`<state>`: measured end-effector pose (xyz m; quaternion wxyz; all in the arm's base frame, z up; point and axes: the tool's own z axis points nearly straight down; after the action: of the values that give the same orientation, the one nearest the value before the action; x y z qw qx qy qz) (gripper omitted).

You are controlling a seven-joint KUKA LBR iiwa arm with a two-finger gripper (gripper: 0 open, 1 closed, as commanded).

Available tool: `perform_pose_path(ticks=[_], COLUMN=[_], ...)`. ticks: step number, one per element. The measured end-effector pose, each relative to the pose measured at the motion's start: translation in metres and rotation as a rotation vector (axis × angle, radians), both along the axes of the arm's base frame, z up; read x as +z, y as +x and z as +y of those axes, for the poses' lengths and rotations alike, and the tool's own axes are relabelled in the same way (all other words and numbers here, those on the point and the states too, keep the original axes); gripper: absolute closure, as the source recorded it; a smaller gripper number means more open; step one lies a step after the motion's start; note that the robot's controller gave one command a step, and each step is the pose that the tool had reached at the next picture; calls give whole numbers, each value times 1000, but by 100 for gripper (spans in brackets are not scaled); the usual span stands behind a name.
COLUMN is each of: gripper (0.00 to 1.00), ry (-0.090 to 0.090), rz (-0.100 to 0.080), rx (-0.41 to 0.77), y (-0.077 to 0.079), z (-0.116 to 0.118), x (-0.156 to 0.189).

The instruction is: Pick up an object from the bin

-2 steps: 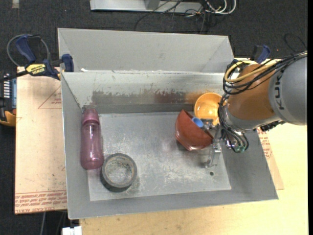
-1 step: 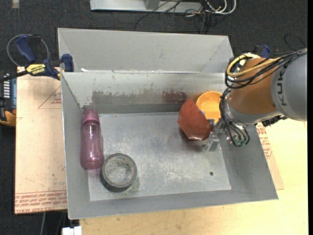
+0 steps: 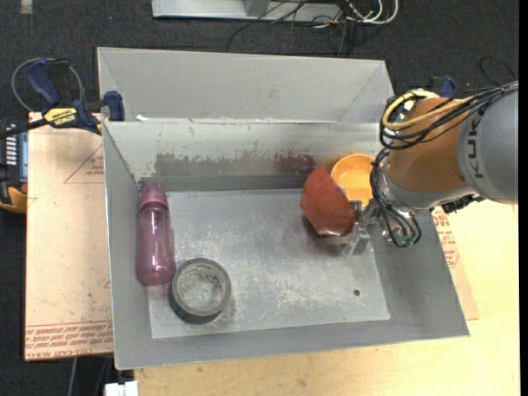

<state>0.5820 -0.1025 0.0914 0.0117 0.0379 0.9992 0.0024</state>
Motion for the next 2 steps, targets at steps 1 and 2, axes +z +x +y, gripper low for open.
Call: perform_pose_path(ticks=[1,2], gripper=[100,100], ry=[-1,-4], rz=[-3,-5], rx=[11,165], y=[6,12], z=[3,0], x=[3,12])
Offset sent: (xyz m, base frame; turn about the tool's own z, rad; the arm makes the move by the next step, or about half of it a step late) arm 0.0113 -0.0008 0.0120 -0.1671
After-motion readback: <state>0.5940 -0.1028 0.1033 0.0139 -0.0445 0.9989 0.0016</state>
